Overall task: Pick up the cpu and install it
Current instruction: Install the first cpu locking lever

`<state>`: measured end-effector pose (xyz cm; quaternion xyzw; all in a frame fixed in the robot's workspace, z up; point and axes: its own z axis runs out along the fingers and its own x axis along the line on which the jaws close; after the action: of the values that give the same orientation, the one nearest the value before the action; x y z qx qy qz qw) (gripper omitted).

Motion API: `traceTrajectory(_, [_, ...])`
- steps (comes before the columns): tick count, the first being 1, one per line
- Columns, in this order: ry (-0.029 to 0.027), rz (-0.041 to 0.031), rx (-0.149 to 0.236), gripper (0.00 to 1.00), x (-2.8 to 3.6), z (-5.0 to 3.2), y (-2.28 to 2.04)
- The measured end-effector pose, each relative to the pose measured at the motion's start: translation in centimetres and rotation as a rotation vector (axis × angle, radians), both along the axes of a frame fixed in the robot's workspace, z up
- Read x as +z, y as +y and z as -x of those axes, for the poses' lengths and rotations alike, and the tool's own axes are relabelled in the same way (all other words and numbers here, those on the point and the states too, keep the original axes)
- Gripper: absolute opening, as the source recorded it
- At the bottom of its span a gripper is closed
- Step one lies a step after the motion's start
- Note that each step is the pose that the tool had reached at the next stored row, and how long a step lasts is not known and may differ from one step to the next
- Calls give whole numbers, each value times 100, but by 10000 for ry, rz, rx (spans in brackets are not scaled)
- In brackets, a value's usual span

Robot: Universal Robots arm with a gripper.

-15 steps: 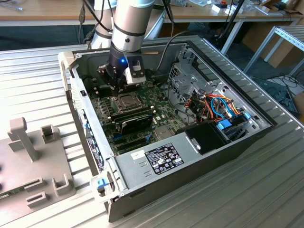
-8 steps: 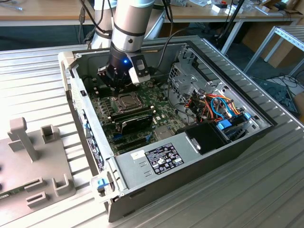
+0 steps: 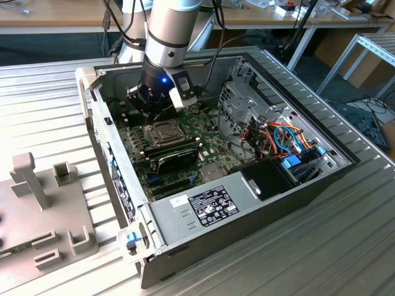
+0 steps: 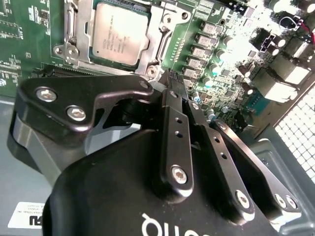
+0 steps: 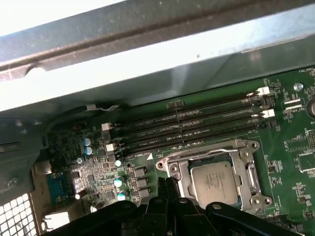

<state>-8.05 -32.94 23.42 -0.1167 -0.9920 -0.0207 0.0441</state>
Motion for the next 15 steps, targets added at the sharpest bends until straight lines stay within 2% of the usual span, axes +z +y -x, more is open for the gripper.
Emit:
traceTrajectory(2, [-5,-329,14,11,0,0,0])
traceTrajectory(4, [-7,-727,36,11,0,0,0])
traceTrajectory(5, [-10,-827,43,11,-1,0,0])
traceTrajectory(15, [-8,-861,80,11,0,-22,0])
